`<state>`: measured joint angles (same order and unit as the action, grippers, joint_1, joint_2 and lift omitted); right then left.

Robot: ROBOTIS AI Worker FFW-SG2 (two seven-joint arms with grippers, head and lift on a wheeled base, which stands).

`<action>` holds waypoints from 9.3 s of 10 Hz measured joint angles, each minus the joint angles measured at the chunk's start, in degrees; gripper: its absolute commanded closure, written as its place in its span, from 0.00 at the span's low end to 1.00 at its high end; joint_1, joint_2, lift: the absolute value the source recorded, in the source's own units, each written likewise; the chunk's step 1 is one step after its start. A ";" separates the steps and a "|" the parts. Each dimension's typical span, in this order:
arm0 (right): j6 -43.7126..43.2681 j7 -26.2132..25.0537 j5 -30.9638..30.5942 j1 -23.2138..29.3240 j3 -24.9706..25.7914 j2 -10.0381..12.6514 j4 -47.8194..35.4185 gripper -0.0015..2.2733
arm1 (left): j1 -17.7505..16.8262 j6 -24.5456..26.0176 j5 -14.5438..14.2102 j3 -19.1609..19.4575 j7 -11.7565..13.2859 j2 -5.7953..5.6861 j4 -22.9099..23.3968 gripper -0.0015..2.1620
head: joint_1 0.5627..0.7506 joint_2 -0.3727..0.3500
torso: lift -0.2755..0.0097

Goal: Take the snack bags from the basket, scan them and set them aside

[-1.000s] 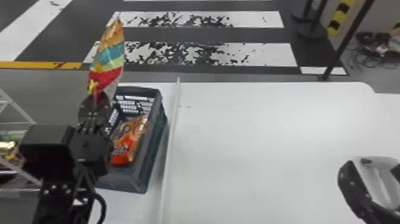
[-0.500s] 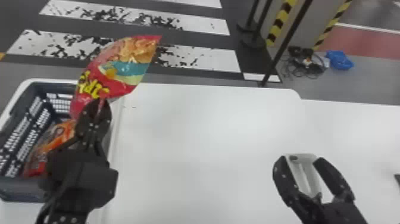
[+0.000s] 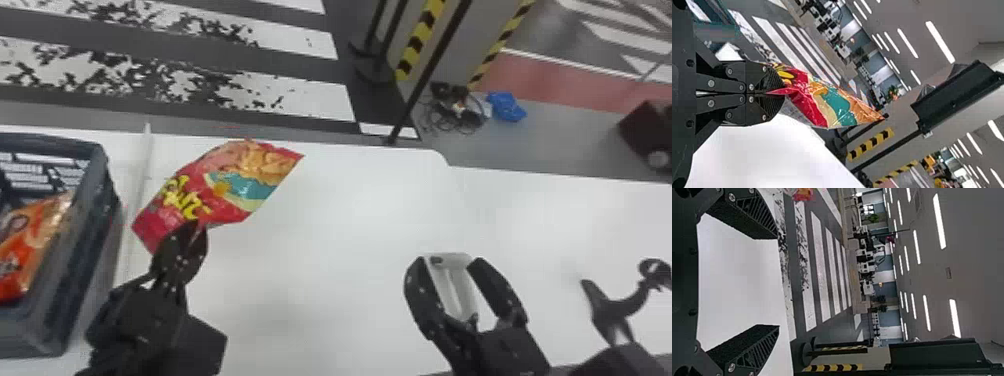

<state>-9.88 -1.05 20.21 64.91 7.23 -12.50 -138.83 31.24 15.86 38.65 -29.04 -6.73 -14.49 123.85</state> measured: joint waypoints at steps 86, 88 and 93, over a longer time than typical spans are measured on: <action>35.07 -7.94 -51.14 -32.54 -30.95 -9.67 17.21 0.99 | 26.59 -26.62 -50.15 35.54 19.89 3.06 6.67 0.03 | 0.70 0.70 | 0.70; 34.72 -4.23 -36.42 -29.88 -22.51 -7.20 8.88 0.99 | 26.34 -26.63 -50.16 35.37 20.25 2.98 6.39 0.03 | 0.70 0.65 | 0.70; 35.73 8.72 11.55 -25.86 -1.07 3.66 3.87 0.99 | 25.82 -26.62 -48.69 34.10 20.15 2.52 6.06 0.03 | 0.70 0.58 | 0.70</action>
<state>25.85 7.66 31.76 39.05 6.16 -8.84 -134.96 57.06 -10.76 -10.05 5.06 13.41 -11.96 129.91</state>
